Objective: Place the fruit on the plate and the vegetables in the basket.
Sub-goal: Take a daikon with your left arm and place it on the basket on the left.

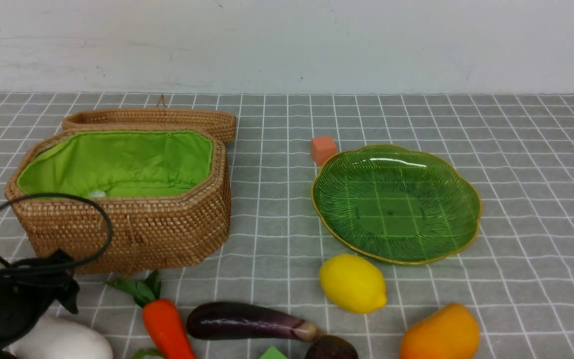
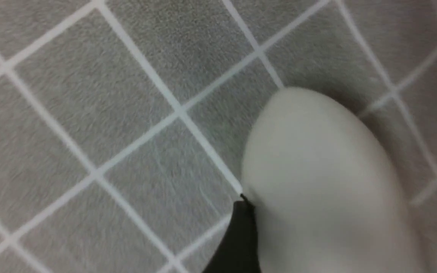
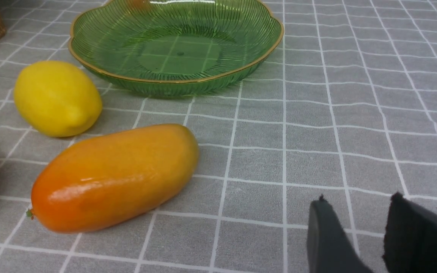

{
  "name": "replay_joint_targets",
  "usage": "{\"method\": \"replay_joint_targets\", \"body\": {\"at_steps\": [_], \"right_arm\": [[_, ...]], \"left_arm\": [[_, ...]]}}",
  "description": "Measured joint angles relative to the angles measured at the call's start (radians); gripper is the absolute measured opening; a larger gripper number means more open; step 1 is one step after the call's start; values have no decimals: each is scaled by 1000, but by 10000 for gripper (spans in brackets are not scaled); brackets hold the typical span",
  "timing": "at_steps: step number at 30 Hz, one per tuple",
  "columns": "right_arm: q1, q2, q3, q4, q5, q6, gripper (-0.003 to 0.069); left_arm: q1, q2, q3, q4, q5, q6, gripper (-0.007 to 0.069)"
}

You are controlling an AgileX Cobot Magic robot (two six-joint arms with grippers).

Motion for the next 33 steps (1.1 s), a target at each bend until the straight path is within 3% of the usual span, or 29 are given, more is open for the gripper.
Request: {"method": "replay_joint_targets", "body": {"at_steps": [4, 11, 14, 17, 25, 33], "right_arm": [[0, 0, 0, 0, 0, 0, 241], [0, 0, 0, 0, 0, 0, 241], [0, 0, 0, 0, 0, 0, 241], [0, 0, 0, 0, 0, 0, 241], [0, 0, 0, 0, 0, 0, 241], [0, 0, 0, 0, 0, 0, 241]], "left_arm": [[0, 42, 0, 2, -12, 39, 531], [0, -99, -42, 2, 134, 114, 534], [0, -199, -143, -1, 281, 146, 534], [0, -233, -230, -9, 323, 146, 534], [0, -77, -625, -36, 265, 37, 534], [0, 202, -864, -45, 339, -68, 557]]}}
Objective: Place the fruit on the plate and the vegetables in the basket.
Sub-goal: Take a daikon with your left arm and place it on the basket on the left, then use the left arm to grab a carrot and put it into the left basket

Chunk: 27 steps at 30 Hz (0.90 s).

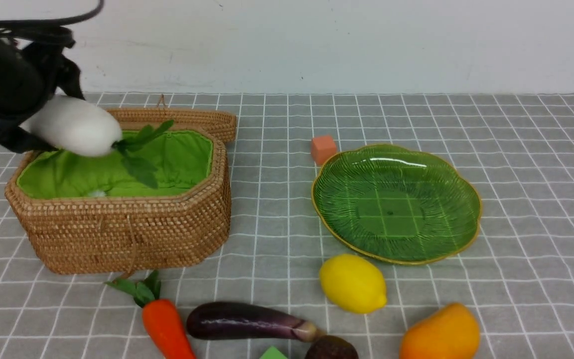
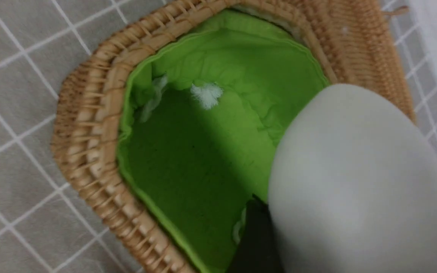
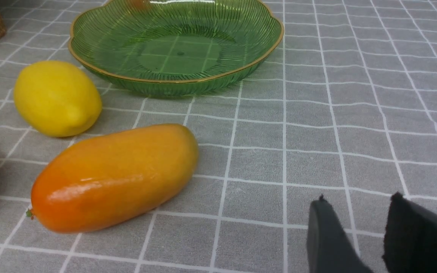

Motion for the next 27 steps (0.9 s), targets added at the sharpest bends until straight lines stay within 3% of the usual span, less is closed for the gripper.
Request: {"method": "replay_joint_targets", "body": {"at_steps": [3, 7, 11, 16, 23, 27], "right_arm": [[0, 0, 0, 0, 0, 0, 241], [0, 0, 0, 0, 0, 0, 241], [0, 0, 0, 0, 0, 0, 241], [0, 0, 0, 0, 0, 0, 241], [0, 0, 0, 0, 0, 0, 241], [0, 0, 0, 0, 0, 0, 241]], "left_arm": [[0, 38, -41, -2, 37, 21, 636], [0, 39, -58, -11, 73, 107, 668], [-1, 3, -59, -37, 138, 261, 636], [-59, -91, -42, 26, 241, 329, 566], [-274, -198, 156, 172, 307, 244, 543], [-376, -201, 386, 176, 192, 89, 542]]}}
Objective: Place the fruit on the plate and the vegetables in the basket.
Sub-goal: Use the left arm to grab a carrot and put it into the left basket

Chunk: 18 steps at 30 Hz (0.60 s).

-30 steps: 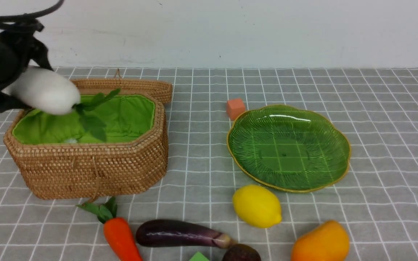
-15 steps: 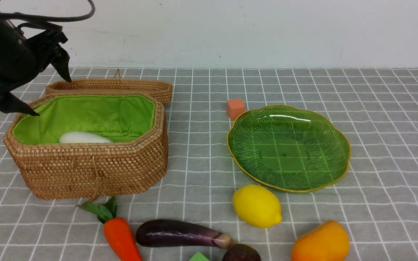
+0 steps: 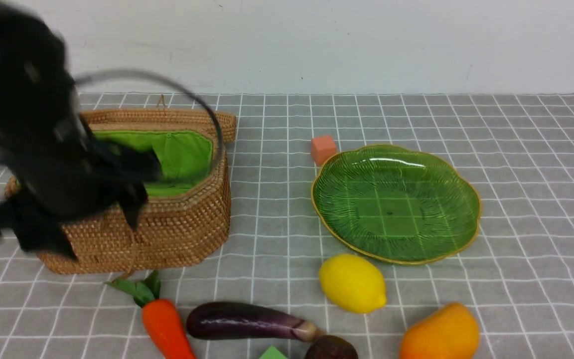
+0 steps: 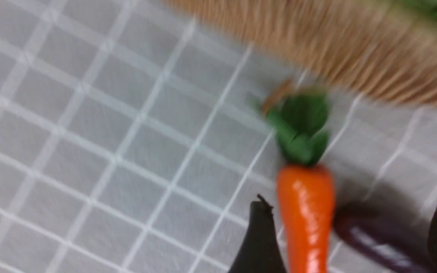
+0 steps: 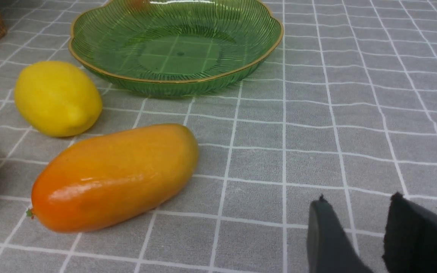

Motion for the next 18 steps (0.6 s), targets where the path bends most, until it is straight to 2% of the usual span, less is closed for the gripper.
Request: {"method": "replay_joint_targets", "body": {"at_steps": [3, 8, 15, 18], "right_arm": [[0, 0, 0, 0, 0, 0, 241], [0, 0, 0, 0, 0, 0, 241], [0, 0, 0, 0, 0, 0, 241], [0, 0, 0, 0, 0, 0, 241]], "left_arm": [[-3, 17, 98, -27, -99, -47, 542], [-3, 71, 183, -62, -237, -60, 542], [-3, 223, 190, -102, -368, 48, 539], [-3, 253, 191, -105, -377, 60, 505]]}}
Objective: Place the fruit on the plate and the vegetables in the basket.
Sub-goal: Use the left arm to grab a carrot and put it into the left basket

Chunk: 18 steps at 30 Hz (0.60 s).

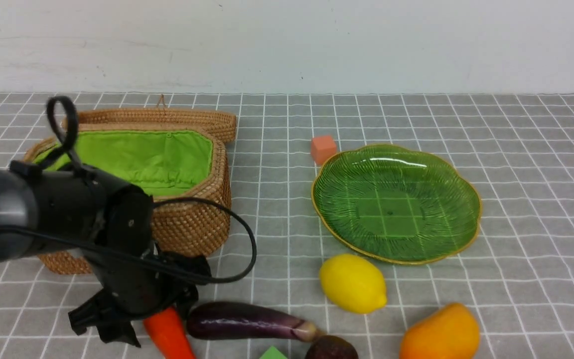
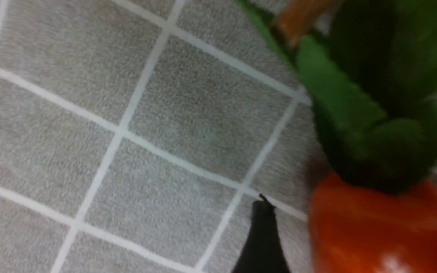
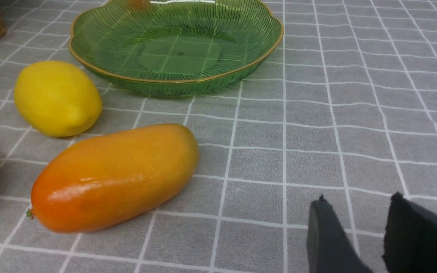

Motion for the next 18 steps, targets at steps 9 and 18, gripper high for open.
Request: {"method": "replay_joint_targets", "body": {"at_steps": [9, 18], "right_arm": [[0, 0, 0, 0, 0, 0, 241], [0, 0, 0, 0, 0, 0, 241]], "left_arm": [[0, -86, -13, -1, 38, 2, 364], [64, -288, -338, -1, 239, -28, 364]]}}
